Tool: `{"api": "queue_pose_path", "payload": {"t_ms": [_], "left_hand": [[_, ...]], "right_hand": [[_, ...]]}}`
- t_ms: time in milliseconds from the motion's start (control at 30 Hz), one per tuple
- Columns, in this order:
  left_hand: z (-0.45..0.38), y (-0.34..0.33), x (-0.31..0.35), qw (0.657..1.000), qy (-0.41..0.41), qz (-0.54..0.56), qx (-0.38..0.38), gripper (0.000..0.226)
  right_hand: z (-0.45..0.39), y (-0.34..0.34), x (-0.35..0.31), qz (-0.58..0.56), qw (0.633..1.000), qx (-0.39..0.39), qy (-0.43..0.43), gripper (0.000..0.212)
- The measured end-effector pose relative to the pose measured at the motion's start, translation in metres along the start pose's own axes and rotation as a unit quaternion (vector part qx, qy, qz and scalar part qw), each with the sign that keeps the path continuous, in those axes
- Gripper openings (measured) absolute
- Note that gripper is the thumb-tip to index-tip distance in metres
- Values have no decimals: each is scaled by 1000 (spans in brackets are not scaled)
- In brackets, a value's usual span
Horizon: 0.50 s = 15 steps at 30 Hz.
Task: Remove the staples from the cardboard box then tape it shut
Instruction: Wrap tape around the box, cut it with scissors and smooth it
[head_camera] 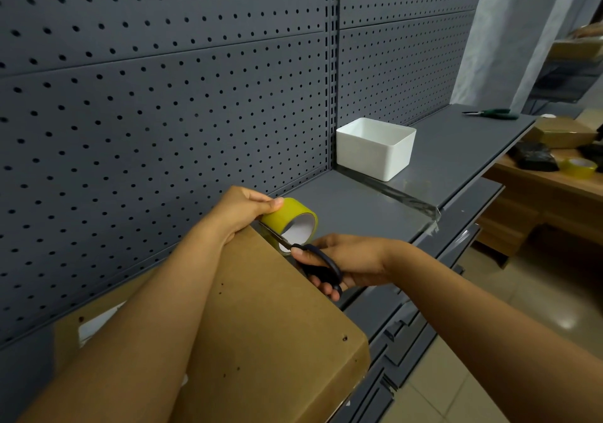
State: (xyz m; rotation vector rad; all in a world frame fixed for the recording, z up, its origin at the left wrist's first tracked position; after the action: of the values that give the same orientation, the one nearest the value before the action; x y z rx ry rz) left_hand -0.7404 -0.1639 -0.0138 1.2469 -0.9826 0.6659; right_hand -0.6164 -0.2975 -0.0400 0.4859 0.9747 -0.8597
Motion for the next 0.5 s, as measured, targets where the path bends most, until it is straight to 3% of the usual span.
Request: {"api": "queue_pose_path", "payload": {"t_ms": [233, 300, 433, 500], "left_hand": [[-1, 0, -1, 1000, -4, -14, -1, 38], [-1, 0, 0, 1000, -3, -16, -4, 39], [-2, -1, 0, 1000, -6, -22, -4, 39], [-2, -1, -1, 1000, -10, -24, -6, 38]], "right_hand": [[3, 1, 15, 48, 996, -57, -56, 51], [6, 5, 21, 74, 993, -61, -71, 48], [18, 34, 23, 143, 986, 12, -84, 27], [22, 57, 25, 243, 960, 79, -114, 31]]}}
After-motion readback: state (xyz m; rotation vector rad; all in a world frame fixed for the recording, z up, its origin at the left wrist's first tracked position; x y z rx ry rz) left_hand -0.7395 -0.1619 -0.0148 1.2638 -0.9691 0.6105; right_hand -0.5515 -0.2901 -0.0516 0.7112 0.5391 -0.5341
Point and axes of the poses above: each hand's wrist, its own z-axis away from the middle knuckle, its own y-axis out of the back of the hand, x = y × z, the point moved 8 cm from there along -z, towards the middle knuckle, and after that the axes turned 5 degrees about -y, right-handed, at the moved point
